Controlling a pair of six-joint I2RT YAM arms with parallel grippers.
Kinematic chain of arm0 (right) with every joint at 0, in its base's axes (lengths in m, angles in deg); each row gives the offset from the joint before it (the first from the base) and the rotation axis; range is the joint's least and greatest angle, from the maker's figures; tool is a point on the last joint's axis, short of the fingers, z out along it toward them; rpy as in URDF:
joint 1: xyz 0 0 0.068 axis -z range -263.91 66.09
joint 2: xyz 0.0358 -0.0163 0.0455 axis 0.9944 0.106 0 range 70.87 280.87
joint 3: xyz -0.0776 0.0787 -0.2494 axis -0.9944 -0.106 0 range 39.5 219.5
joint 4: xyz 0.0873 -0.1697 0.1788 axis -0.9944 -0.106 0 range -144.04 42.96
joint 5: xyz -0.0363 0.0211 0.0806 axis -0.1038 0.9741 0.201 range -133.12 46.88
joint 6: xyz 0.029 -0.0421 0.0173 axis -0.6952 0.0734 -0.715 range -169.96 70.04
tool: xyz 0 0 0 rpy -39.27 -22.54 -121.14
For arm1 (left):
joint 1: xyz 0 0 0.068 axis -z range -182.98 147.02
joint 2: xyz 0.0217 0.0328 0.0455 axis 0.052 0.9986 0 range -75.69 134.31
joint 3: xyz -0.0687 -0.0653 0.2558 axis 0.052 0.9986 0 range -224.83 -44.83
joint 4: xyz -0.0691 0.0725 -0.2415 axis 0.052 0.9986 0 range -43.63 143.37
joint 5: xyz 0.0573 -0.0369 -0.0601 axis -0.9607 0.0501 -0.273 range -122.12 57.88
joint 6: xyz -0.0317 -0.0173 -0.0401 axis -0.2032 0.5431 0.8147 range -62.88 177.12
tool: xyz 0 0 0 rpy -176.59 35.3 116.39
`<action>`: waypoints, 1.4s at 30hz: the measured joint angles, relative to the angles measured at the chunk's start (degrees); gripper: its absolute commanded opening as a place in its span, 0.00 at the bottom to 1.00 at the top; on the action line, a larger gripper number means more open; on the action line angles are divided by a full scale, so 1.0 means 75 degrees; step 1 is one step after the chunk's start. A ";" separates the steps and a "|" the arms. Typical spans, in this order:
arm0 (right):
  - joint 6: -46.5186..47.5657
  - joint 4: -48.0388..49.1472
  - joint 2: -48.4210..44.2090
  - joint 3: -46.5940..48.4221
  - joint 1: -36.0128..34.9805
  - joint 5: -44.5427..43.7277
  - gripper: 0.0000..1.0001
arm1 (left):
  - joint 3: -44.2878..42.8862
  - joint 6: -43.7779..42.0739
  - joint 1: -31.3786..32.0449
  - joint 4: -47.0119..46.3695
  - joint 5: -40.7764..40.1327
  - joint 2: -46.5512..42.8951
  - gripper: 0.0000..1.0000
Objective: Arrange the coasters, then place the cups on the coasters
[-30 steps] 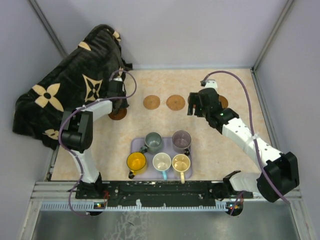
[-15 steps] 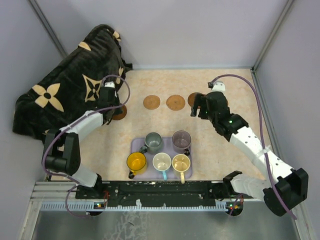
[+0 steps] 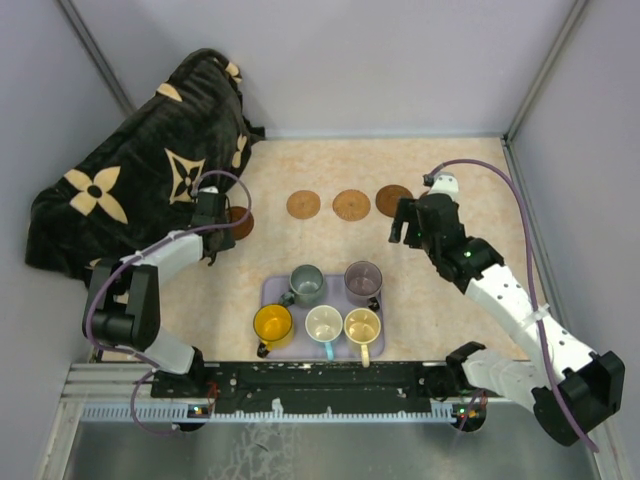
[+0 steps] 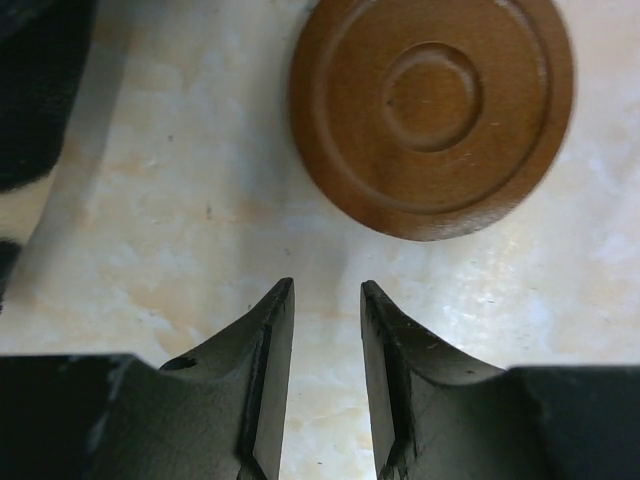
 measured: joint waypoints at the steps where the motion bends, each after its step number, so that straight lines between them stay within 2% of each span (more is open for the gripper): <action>1: -0.0003 -0.0003 0.0000 0.0000 0.0000 -0.0006 0.78 | 0.0044 0.0017 -0.0052 0.0009 -0.0055 0.0000 0.40; 7: -0.0003 -0.0006 0.0009 -0.0003 0.0000 -0.0009 0.78 | 0.0163 0.0038 -0.0539 0.0073 -0.0198 0.0052 0.40; 13: -0.0003 0.0000 0.0111 -0.0003 0.0000 -0.0009 0.78 | -0.0090 -0.0082 -0.0901 0.0052 -0.0134 0.0612 0.39; 42: -0.0070 0.0463 0.0898 0.0000 0.0000 -0.0009 0.79 | -0.1953 -0.0472 -0.0880 -0.0487 0.1507 0.2276 0.37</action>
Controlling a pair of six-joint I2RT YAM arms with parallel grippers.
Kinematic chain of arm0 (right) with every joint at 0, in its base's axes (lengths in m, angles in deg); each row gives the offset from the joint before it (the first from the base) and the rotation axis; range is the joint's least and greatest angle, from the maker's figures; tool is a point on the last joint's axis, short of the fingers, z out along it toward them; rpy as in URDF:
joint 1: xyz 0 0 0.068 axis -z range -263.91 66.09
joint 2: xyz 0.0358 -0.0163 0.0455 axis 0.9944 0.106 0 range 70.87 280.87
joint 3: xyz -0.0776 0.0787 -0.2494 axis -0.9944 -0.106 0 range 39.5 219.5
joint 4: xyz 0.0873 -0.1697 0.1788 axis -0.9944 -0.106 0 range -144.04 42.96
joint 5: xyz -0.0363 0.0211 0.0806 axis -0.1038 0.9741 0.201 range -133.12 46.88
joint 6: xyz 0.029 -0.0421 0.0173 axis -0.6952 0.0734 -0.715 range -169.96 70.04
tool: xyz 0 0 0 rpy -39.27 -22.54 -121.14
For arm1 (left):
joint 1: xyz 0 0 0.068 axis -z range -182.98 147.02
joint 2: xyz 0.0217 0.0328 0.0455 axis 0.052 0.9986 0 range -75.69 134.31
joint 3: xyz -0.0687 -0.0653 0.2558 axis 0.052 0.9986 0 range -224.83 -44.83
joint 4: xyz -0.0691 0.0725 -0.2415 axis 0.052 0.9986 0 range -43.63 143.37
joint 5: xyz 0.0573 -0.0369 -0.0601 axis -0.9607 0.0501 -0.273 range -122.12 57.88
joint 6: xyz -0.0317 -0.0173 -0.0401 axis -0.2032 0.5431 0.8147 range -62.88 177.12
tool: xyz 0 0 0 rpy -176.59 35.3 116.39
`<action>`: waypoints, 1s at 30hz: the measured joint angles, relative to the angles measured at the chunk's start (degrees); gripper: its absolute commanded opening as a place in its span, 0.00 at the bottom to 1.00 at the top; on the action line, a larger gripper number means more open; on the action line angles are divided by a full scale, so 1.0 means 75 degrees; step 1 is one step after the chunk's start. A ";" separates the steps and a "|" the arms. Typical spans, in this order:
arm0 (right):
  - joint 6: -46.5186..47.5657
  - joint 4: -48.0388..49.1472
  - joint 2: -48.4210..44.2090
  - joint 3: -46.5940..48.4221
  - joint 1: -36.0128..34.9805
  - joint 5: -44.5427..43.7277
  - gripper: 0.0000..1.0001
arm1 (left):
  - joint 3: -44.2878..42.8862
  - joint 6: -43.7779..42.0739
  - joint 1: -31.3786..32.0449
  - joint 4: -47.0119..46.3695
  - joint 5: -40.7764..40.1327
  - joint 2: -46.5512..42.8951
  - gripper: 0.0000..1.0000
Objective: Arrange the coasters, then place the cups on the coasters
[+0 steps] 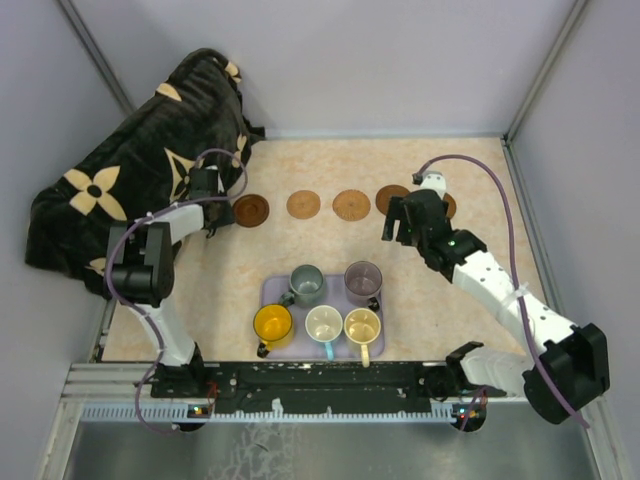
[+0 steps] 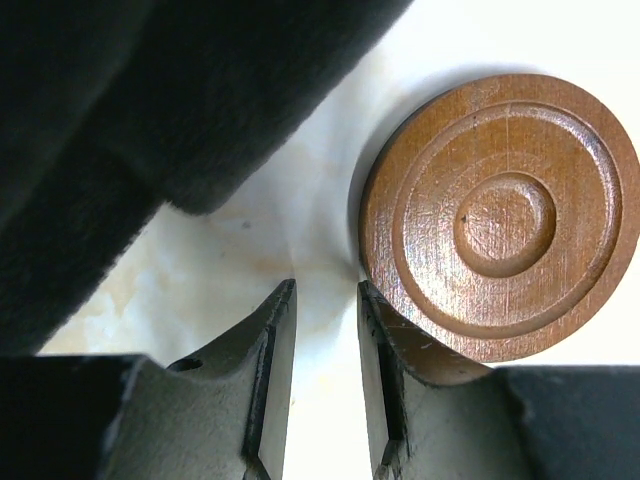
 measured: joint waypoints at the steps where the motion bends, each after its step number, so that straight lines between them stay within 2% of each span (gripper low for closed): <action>1: 0.0003 0.0000 0.0026 0.0000 0.0000 -0.0003 0.79 | -0.0087 -0.0003 0.0023 -0.0026 0.0050 0.0079 0.37; 13: 0.0012 0.0131 0.0099 0.0000 0.0000 -0.0201 0.79 | -0.0635 0.0000 0.0178 -0.0254 0.0306 0.0565 0.37; 26: 0.0012 0.0137 0.0204 -0.0003 0.0000 -0.0309 0.80 | -0.0513 0.0003 0.0254 -0.0219 0.0294 0.0443 0.37; 30: 0.0032 0.0134 0.0204 0.0000 0.0000 -0.0428 0.88 | -0.0306 0.0006 0.0326 -0.0122 0.0291 0.0195 0.37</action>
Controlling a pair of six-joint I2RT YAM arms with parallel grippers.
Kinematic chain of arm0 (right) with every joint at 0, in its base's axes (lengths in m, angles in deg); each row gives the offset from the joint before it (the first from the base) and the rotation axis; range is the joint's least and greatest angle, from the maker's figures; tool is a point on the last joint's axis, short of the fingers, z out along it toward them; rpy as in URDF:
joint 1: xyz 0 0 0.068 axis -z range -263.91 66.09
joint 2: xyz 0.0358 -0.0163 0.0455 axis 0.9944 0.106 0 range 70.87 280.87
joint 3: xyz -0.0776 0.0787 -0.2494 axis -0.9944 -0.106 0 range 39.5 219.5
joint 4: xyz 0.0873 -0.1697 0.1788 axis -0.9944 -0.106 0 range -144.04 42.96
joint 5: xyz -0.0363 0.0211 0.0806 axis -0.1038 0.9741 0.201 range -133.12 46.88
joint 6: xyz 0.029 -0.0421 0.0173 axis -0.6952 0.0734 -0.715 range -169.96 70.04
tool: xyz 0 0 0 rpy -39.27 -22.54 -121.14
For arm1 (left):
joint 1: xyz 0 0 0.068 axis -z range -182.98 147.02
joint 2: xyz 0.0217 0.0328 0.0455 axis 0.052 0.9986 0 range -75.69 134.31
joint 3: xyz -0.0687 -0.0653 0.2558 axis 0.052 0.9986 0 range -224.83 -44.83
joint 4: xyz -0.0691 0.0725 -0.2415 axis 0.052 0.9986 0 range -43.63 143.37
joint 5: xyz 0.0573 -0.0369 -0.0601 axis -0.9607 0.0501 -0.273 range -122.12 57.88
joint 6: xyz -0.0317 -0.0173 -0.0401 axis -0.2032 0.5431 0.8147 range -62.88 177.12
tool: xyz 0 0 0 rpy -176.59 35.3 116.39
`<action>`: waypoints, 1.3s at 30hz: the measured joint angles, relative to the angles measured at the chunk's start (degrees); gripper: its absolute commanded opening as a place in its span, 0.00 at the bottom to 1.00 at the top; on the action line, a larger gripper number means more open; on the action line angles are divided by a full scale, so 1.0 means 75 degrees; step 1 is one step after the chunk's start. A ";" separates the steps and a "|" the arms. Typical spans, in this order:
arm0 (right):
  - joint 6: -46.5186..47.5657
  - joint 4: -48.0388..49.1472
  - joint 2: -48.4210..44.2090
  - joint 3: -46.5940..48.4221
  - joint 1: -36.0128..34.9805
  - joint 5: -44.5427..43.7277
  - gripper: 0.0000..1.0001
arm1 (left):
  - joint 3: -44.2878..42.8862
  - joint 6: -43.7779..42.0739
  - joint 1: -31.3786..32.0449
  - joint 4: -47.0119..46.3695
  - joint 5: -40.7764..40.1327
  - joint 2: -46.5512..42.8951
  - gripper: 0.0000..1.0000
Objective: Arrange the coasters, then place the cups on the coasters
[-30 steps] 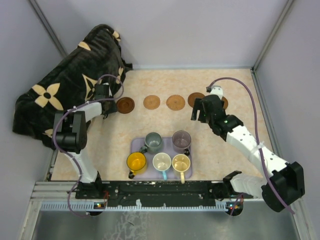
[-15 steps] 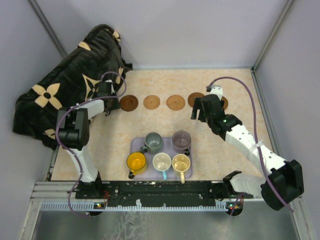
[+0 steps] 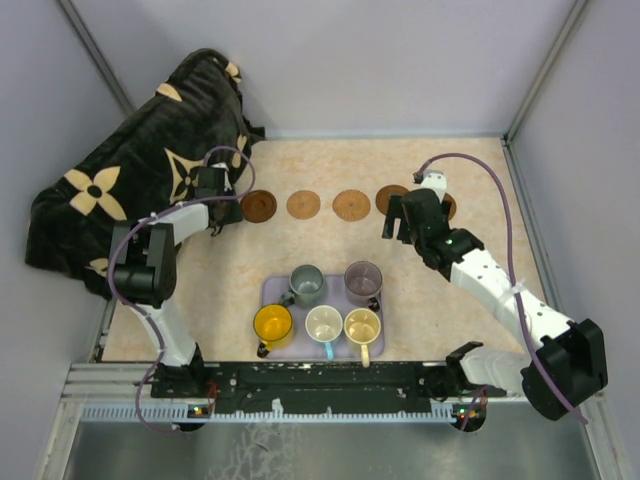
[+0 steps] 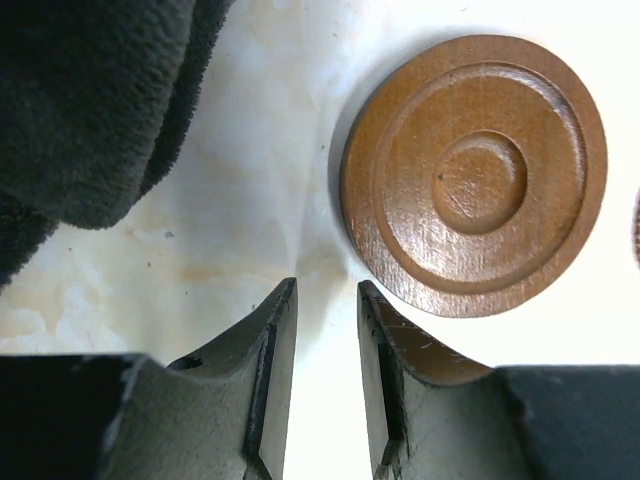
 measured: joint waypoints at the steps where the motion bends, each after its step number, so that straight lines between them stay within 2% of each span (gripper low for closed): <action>1: 0.0009 -0.0003 0.0000 0.0000 0.0000 -0.0026 0.90 | 0.0044 0.0000 0.0017 0.0006 -0.0003 -0.0079 0.37; 5: 0.0052 -0.0029 0.0000 0.0000 0.0000 -0.0175 0.99 | 0.0157 0.0023 0.0038 0.0023 -0.0017 -0.0449 0.37; 14: 0.0099 -0.0032 0.0000 -0.0003 0.0003 -0.0516 0.99 | 0.0469 0.0012 0.0385 -0.0035 0.0122 -0.1017 0.36; 22: 0.0087 -0.0131 0.0000 -0.0009 0.0306 -0.0699 0.99 | 0.0495 -0.0271 0.1609 -0.0460 0.0367 -0.1189 0.36; 27: 0.0032 -0.0210 -0.0050 -0.0195 0.0682 -0.0694 0.99 | -0.0219 -0.0437 0.2031 -0.0589 0.0697 -0.0743 0.36; 39: 0.0032 -0.0204 -0.0277 -0.0402 0.0758 -0.0766 0.99 | -0.2072 -0.0790 0.2110 -0.0437 0.1393 0.1005 0.36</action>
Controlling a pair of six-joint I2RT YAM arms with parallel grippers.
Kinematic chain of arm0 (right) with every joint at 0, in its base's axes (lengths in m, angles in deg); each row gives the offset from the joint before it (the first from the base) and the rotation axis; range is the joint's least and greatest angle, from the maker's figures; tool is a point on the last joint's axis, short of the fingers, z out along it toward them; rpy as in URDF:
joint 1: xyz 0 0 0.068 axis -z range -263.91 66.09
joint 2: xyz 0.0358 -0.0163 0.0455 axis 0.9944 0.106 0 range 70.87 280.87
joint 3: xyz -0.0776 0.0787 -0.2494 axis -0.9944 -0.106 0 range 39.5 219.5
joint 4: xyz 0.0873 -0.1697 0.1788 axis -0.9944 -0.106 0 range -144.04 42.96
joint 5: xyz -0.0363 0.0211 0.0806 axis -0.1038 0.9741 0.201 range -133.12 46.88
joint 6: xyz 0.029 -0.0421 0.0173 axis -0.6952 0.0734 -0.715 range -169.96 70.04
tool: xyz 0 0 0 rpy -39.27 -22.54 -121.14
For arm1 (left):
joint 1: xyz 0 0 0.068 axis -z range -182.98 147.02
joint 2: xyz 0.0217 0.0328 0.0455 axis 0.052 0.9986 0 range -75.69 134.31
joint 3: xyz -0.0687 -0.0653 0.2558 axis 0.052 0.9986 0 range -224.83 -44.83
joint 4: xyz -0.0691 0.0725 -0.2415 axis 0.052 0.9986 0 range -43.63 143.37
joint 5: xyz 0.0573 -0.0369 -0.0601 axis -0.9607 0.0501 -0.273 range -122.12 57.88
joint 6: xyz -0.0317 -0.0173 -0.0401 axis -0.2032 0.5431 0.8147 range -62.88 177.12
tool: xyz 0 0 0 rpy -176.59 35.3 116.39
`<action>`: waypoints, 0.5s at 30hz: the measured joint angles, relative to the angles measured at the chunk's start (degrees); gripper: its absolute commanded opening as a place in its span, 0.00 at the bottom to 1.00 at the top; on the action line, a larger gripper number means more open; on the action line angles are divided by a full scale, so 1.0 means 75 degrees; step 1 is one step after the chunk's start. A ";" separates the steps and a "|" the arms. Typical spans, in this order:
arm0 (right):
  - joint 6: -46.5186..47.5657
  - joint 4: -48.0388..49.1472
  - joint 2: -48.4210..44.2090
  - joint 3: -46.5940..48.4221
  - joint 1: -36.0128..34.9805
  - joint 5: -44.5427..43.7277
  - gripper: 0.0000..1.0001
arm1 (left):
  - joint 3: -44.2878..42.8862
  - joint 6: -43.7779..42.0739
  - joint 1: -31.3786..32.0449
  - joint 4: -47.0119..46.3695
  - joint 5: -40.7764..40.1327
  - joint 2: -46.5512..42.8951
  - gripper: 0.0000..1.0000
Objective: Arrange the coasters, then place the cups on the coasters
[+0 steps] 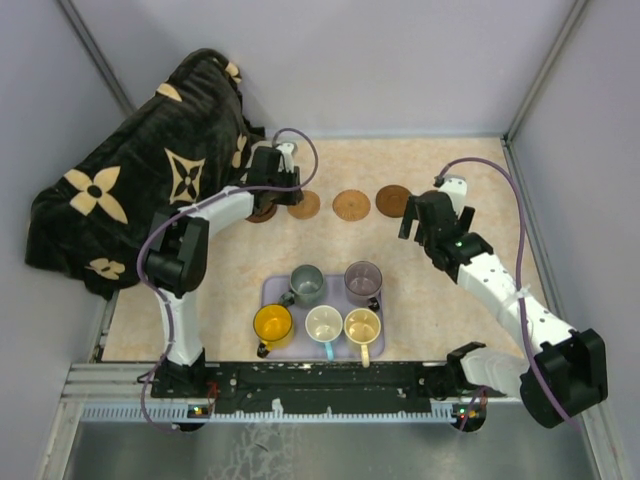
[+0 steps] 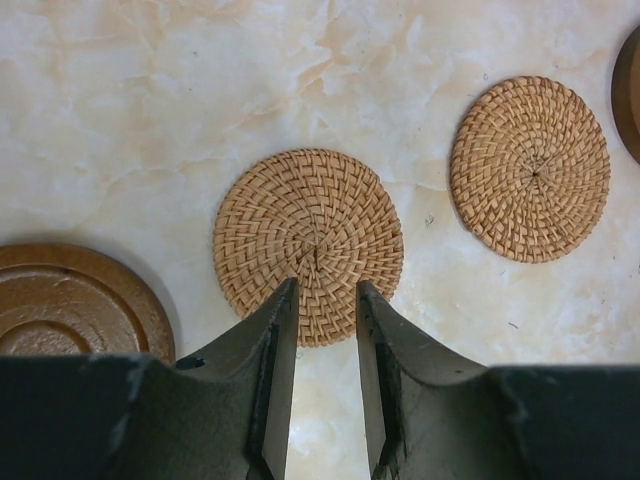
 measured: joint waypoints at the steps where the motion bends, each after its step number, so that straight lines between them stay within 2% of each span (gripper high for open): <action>1: 0.0000 0.0003 0.0000 0.0000 0.0000 -0.0003 0.99 | -0.0082 -0.0015 0.0006 0.0050 0.0029 0.0087 0.36; 15: -0.0122 0.0012 0.0015 0.0000 0.0000 -0.0020 0.99 | -0.0562 -0.0047 0.0163 0.0667 0.0154 0.0562 0.36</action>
